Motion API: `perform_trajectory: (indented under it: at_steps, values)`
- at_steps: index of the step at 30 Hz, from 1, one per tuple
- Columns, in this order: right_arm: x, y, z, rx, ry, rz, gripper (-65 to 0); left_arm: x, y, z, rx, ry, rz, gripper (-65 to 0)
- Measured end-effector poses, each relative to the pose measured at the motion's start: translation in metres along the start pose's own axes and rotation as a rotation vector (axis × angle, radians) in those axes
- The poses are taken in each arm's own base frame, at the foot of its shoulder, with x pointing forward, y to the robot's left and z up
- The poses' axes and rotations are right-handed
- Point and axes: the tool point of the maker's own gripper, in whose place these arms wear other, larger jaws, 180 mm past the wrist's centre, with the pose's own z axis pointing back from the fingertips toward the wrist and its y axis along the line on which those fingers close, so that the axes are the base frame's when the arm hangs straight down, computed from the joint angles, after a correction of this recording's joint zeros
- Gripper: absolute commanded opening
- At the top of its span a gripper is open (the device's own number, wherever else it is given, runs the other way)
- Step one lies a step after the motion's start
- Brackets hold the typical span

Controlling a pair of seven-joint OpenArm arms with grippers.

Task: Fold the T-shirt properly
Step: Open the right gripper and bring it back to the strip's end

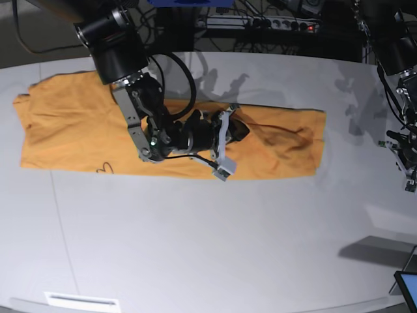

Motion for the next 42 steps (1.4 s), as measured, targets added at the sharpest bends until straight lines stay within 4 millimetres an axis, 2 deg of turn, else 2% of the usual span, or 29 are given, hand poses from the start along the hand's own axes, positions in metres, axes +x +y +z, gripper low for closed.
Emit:
perform_trajectory:
  at_steps: [6,14,16,20,22,24,27,29,32,34,38,40,42]
  values:
    - [-0.018,0.015,0.0,0.021,0.018,-0.012,-64.7,0.001,0.0,0.0,-0.002,-0.003,0.003,-65.0]
    - [-0.022,0.028,0.005,0.028,0.007,0.002,-64.7,0.004,0.0,0.0,-0.002,-0.011,0.008,-65.0]
    - [-0.016,0.025,0.011,-0.008,0.013,-0.015,-64.7,0.005,0.0,0.0,-0.003,-0.014,0.02,-65.0]
    - [0.014,0.029,0.029,-0.055,-0.046,-0.006,-64.7,0.032,0.001,0.003,-0.041,-0.1,0.093,-65.0]
    - [0.024,0.03,0.036,-0.071,-0.043,0.023,-64.7,0.036,0.0,0.006,-0.06,-0.095,0.117,-65.0]
    - [0.036,0.026,0.041,-0.096,-0.055,0.035,-64.7,0.037,0.002,0.007,-0.06,-0.069,0.129,-65.0]
    - [0.047,0.017,0.047,-0.133,-0.072,0.016,-64.7,0.054,-0.001,0.009,-0.075,-0.117,0.145,-65.0]
    - [0.039,0.008,0.052,-0.164,-0.057,-0.025,-64.7,0.058,-0.009,0.007,-0.09,-0.129,0.158,-65.0]
    - [0.011,-0.003,0.052,-0.231,0.042,-0.055,-64.7,0.055,-0.018,0.004,-0.11,-0.116,0.159,-65.0]
    - [0.0,0.012,0.044,-0.219,0.078,-0.048,-64.7,0.053,-0.021,0.003,-0.111,-0.102,0.135,-65.0]
    - [0.001,0.054,0.028,-0.143,0.076,-0.052,-64.7,0.04,-0.043,-0.005,-0.126,-0.038,0.02,-64.7]
    - [0.006,0.06,0.029,-0.149,0.055,-0.067,-64.7,0.03,-0.051,-0.008,-0.125,-0.001,-0.008,-63.0]
    - [0.013,0.053,0.033,-0.185,0.012,-0.103,-64.7,0.027,-0.05,-0.008,-0.123,0.006,-0.013,-55.9]
